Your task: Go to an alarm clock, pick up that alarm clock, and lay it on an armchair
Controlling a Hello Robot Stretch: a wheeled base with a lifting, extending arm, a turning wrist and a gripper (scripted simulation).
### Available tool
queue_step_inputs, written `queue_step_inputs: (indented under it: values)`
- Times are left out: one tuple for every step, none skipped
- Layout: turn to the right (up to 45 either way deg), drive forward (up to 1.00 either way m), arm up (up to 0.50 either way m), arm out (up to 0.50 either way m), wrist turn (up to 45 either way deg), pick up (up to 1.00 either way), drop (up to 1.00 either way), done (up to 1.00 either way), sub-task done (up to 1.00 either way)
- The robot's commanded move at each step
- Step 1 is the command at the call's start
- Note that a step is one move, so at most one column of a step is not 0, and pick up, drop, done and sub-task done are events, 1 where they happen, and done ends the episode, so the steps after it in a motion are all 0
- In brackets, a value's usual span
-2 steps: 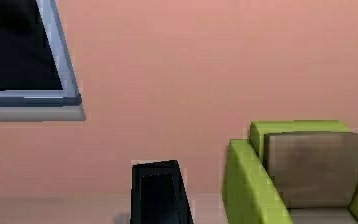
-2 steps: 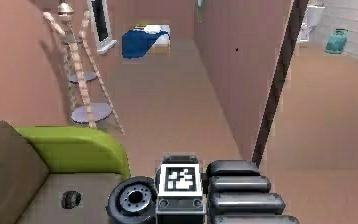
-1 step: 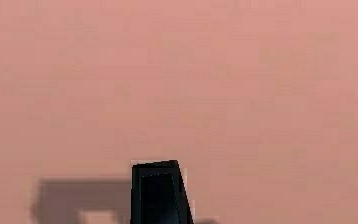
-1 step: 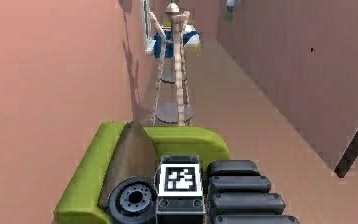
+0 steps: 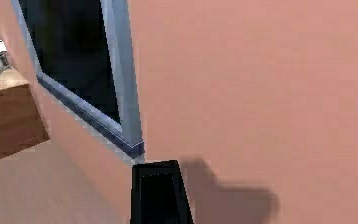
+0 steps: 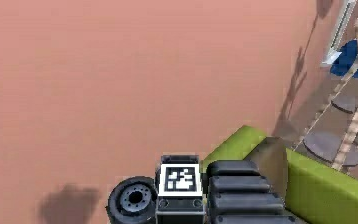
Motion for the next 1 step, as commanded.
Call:
queue_step_inputs:
  values:
    - [-45.0,0.0,0.0,0.0,0.0,0.0,0.0,0.0,0.0]
